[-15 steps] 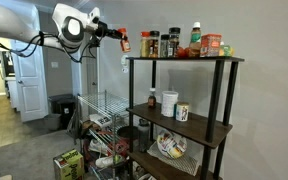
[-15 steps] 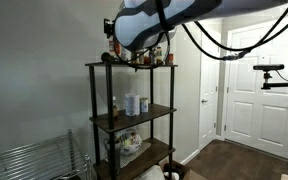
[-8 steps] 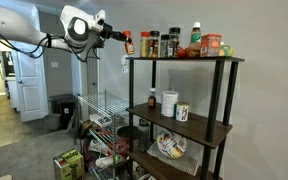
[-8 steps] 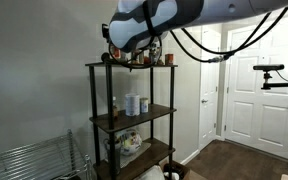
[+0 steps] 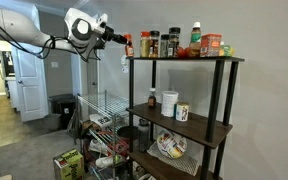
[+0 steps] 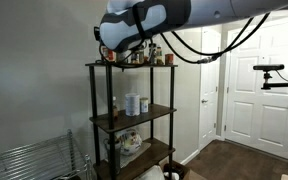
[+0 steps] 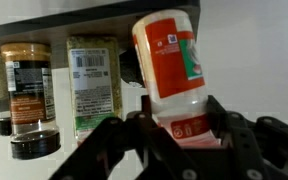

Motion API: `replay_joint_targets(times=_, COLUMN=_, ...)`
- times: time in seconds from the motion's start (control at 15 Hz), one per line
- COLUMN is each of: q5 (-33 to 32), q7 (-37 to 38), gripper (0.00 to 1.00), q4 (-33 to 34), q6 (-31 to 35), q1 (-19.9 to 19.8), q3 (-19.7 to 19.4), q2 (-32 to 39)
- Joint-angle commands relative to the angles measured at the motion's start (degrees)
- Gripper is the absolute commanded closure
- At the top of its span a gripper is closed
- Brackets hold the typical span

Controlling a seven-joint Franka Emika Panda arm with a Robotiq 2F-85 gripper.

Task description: Pick up the jar on the right side of the second shelf and put it on the left side of the topmost shelf.

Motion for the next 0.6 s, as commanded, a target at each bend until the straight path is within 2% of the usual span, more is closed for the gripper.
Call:
replay_joint_targets(times=0.0, q5=-3.4, q7=4.1, gripper=0.7, q4=3.9, q6=-2.3, q1=-3.4, q3=1.9, q2=-0.6)
replay_joint_targets(times=0.53, q5=-5.4, q7=9.3, gripper=0.7, q4=6.1, q6=-2.5, q1=-7.8, q3=3.7, q2=-1.3)
